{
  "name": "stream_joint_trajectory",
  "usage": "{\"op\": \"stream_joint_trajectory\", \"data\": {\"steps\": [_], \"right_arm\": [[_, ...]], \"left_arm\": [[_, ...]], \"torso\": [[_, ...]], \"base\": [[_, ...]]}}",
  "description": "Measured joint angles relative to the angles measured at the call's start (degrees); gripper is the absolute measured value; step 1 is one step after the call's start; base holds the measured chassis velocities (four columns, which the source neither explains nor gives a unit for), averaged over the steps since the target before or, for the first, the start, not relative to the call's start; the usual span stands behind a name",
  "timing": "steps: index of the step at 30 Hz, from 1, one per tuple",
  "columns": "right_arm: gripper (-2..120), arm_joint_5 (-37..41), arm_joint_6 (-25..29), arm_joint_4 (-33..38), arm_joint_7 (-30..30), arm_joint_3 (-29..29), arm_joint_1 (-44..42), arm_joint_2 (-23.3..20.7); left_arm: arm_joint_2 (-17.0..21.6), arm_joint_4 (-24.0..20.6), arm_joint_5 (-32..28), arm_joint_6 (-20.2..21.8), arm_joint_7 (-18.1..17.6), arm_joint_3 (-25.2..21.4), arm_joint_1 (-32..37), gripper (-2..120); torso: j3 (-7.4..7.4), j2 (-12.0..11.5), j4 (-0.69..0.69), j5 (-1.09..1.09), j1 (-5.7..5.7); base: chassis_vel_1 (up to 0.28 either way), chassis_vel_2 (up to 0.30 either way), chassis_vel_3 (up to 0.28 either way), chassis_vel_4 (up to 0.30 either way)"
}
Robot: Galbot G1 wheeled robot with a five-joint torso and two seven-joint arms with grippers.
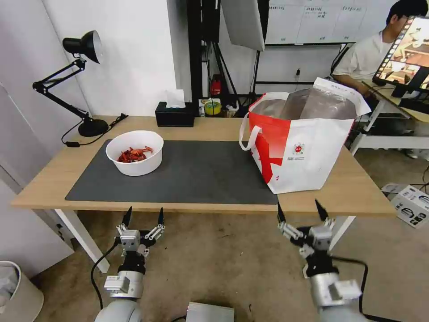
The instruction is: Pick up the trash from the table and place it into the takeout bag.
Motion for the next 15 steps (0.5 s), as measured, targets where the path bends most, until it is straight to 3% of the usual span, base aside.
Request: {"op": "stream_joint_trajectory", "data": {"steps": [15], "right_arm": [[100,-1.2,-0.6,-3.2,1.4,-0.4,0.3,0.4]], "left_arm": [[0.2,-0.9,-0.2,0.0,0.0,-0.4,0.2,100]], "torso": [[0.00,0.0,0.01,0.00,0.00]], "base": [[0.000,0.000,0.000,0.000]]}}
